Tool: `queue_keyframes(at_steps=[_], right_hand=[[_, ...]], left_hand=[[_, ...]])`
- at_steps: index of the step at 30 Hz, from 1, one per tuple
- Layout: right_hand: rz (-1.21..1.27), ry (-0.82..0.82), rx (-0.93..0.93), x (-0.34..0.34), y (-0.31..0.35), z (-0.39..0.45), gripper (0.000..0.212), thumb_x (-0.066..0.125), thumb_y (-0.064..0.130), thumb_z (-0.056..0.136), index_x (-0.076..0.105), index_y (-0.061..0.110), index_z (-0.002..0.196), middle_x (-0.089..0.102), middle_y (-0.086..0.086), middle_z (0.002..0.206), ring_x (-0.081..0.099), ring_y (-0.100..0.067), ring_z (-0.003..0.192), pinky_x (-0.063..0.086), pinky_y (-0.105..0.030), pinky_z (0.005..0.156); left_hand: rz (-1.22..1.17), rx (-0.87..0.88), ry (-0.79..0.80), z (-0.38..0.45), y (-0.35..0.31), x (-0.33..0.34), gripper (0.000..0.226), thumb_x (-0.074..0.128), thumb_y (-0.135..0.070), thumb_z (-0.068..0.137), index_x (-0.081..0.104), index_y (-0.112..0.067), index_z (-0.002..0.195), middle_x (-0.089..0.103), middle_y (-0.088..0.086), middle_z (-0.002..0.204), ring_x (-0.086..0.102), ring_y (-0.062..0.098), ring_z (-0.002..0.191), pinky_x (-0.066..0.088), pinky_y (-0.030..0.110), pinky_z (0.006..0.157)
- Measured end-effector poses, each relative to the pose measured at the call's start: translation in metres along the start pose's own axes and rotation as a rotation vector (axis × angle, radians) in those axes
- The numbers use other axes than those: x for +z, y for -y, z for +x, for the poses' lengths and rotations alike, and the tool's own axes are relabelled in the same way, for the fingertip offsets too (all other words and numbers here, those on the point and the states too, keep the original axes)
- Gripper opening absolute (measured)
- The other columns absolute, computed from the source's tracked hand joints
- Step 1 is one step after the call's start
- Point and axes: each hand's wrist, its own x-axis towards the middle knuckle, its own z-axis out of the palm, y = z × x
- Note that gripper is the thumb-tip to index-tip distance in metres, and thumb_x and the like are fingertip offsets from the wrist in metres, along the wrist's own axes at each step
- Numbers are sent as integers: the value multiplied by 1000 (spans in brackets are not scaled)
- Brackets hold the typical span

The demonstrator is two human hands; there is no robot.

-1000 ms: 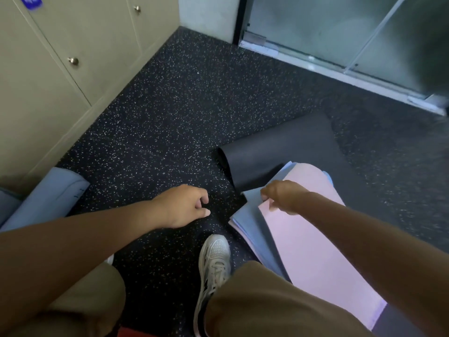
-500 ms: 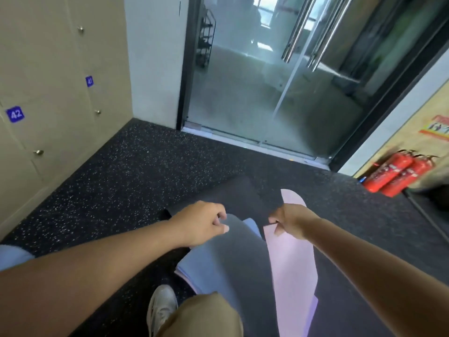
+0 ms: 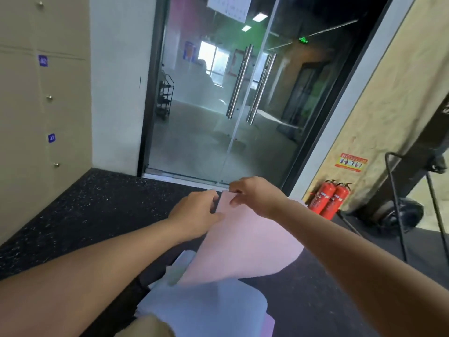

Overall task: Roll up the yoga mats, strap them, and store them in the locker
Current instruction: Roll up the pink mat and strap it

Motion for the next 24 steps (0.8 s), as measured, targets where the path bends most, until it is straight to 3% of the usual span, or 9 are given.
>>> queue_keyframes(at_steps=[2, 5, 9, 11, 15, 18, 24], right_hand=[[41, -69, -51, -11, 17, -6, 30, 76, 29, 89, 47, 22, 81, 47, -2, 80, 46, -27, 77, 43, -42, 69], [96, -178, -121, -22, 37, -14, 24, 76, 25, 90, 56, 12, 85, 48, -1, 77, 44, -23, 73, 39, -40, 65], [277, -226, -95, -30, 57, -20, 24, 78, 21, 88, 54, 17, 87, 48, 8, 74, 43, -13, 67, 33, -19, 59], [296, -190, -79, -29, 63, -20, 23, 80, 23, 87, 58, 15, 93, 53, 5, 80, 45, -18, 73, 34, -20, 59], [325, -41, 31, -12, 63, -20, 40, 81, 30, 87, 43, 29, 77, 47, 11, 79, 45, -18, 76, 33, -14, 58], [372, 25, 101, 5, 66, -19, 41, 85, 41, 80, 46, 28, 76, 52, 9, 82, 49, -18, 79, 36, -24, 61], [281, 117, 18, 27, 104, -18, 33, 83, 41, 83, 54, 25, 84, 54, 7, 83, 49, -17, 74, 37, -28, 62]], left_hand=[[36, -3, -88, -4, -7, -15, 18, 74, -35, 87, 62, -24, 96, 71, -2, 97, 66, 28, 90, 57, 44, 79], [45, -2, -213, -11, -13, -40, 20, 72, -30, 91, 57, -20, 82, 66, -3, 78, 62, 28, 77, 50, 38, 67], [13, 12, -292, -23, -11, -74, 23, 80, -23, 86, 58, -20, 78, 66, -5, 75, 63, 22, 77, 52, 37, 72], [-4, 7, -348, -30, -6, -88, 24, 81, -25, 85, 59, -21, 76, 67, -6, 75, 64, 18, 76, 53, 35, 71], [-23, -18, -415, -47, 16, -119, 22, 81, -27, 86, 61, -25, 76, 69, -9, 79, 64, 15, 76, 45, 29, 67], [-40, -39, -438, -68, 44, -147, 22, 81, -24, 86, 62, -26, 77, 69, -7, 79, 66, 20, 72, 53, 34, 71], [-120, -115, -449, -130, 109, -199, 17, 81, -12, 87, 67, -19, 79, 72, 1, 73, 66, 21, 64, 58, 44, 77]])
